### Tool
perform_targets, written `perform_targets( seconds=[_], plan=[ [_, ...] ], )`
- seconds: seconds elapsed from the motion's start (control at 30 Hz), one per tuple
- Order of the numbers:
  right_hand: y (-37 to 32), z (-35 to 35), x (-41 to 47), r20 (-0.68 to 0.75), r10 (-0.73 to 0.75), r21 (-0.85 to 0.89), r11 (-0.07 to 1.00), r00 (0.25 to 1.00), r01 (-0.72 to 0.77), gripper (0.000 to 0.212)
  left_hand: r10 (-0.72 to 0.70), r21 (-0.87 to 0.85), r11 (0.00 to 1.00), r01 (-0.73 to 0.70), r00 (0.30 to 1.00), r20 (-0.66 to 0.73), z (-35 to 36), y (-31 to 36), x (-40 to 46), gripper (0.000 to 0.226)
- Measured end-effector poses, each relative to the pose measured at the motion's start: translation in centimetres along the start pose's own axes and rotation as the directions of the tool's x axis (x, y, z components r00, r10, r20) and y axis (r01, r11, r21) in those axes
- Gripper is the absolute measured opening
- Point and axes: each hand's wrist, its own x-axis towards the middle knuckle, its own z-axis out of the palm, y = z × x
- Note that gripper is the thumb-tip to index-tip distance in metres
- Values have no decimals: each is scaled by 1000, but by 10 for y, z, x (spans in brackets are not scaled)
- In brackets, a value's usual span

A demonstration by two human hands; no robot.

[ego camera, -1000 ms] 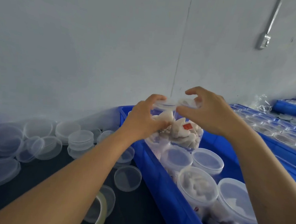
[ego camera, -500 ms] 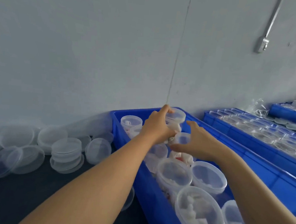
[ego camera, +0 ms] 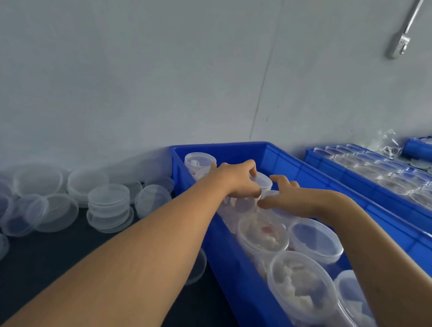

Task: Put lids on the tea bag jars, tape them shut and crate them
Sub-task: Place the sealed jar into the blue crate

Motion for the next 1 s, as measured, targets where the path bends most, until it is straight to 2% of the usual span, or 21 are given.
perform_targets(
  seconds=[0.1, 0.23, 0.33, 0.4, 0.47, 0.57, 0.63, 0.7, 0.8, 0.9, 1.0],
  plan=[
    [-7, -2, -4, -30, 20, 64, 998, 999, -18, 91, 24, 29, 999, -23, 999, -21, -2, 2, -7, 46],
    [-28, -1, -18, -196, 18, -42, 999, 980, -26, 81, 28, -43, 999, -30, 998, -51, -12, 1, -27, 51],
    [-68, 8, -38, -394, -154, -119, 986, 906, 116, 56, 24, -188, 979, -73, 967, -253, -25, -8, -59, 45],
    [-104, 24, -52, -441, -304, -135, 953, 844, 273, 46, -40, -288, 953, -92, 906, -422, -31, -24, -92, 36],
    [-142, 49, -65, -430, -426, -135, 902, 796, 410, 39, -165, -374, 926, -52, 835, -524, -35, -51, -134, 27],
    [-186, 102, -83, -312, -554, -89, 826, 771, 557, 32, -389, -444, 885, 144, 753, -531, -30, -99, -211, 26],
    [-201, 142, -93, -203, -595, -59, 801, 778, 596, 30, -519, -458, 838, 295, 690, -505, -17, -126, -263, 24],
    [-208, 183, -98, -101, -615, -106, 789, 782, 606, 28, -618, -513, 775, 369, 613, -493, 1, -147, -306, 16],
    [-209, 238, -105, -52, -619, -221, 772, 783, 596, 35, -720, -648, 673, 355, 514, -466, 25, -170, -351, 15],
    [-205, 269, -107, -157, -650, -344, 742, 744, 575, 33, -786, -758, 590, 277, 413, -461, 41, -187, -374, 16],
    [-204, 274, -106, -226, -669, -343, 735, 708, 584, 30, -825, -838, 519, 168, 354, -440, 48, -193, -381, 16]
  ],
)
